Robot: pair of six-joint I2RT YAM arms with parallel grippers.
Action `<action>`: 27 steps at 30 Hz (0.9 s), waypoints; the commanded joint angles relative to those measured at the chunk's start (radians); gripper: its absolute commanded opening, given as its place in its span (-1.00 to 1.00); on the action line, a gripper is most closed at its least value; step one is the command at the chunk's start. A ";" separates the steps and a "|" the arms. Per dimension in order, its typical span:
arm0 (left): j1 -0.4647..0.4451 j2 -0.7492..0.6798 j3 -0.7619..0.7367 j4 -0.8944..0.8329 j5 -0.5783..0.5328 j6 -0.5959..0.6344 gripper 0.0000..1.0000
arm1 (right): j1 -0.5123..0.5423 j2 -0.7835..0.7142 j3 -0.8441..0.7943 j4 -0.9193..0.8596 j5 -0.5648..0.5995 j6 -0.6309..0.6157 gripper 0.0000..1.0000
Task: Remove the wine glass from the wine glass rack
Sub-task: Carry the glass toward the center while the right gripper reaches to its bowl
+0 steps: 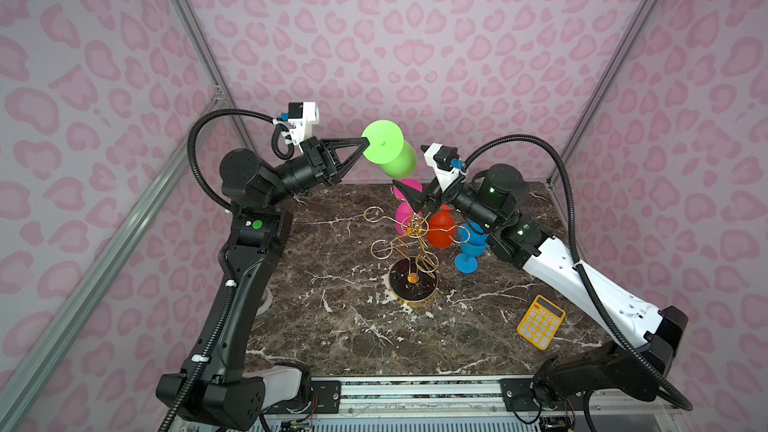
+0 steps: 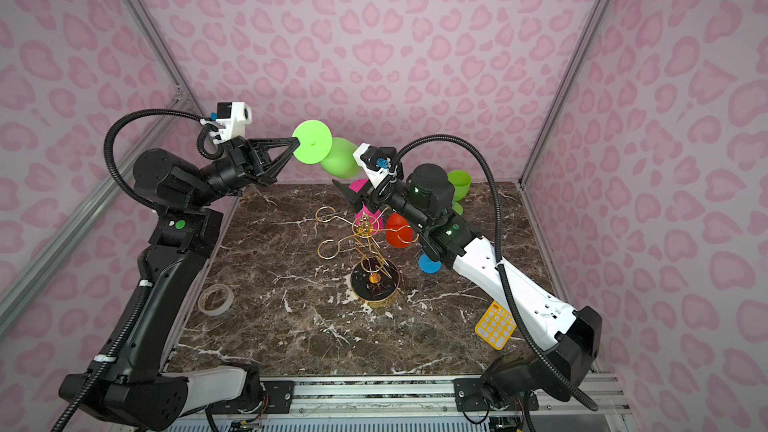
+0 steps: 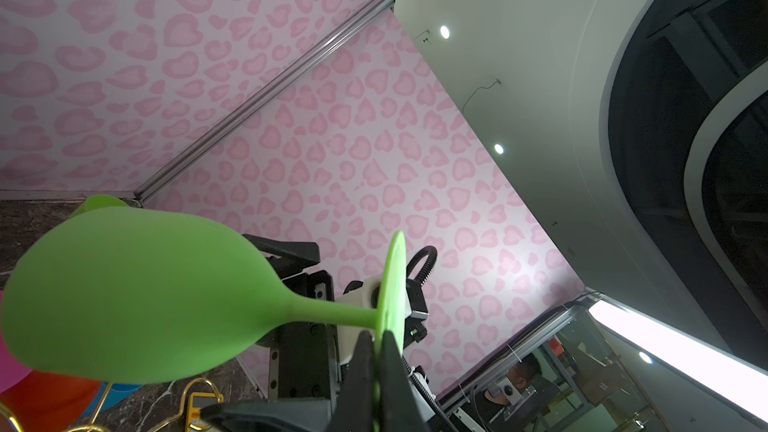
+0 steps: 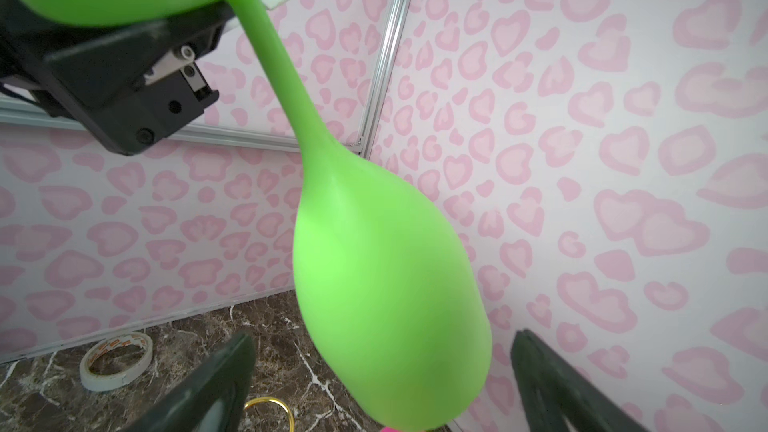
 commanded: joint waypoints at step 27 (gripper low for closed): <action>-0.045 0.048 -0.037 0.238 0.022 -0.188 -0.92 | 0.000 0.093 0.067 0.091 0.027 -0.011 0.81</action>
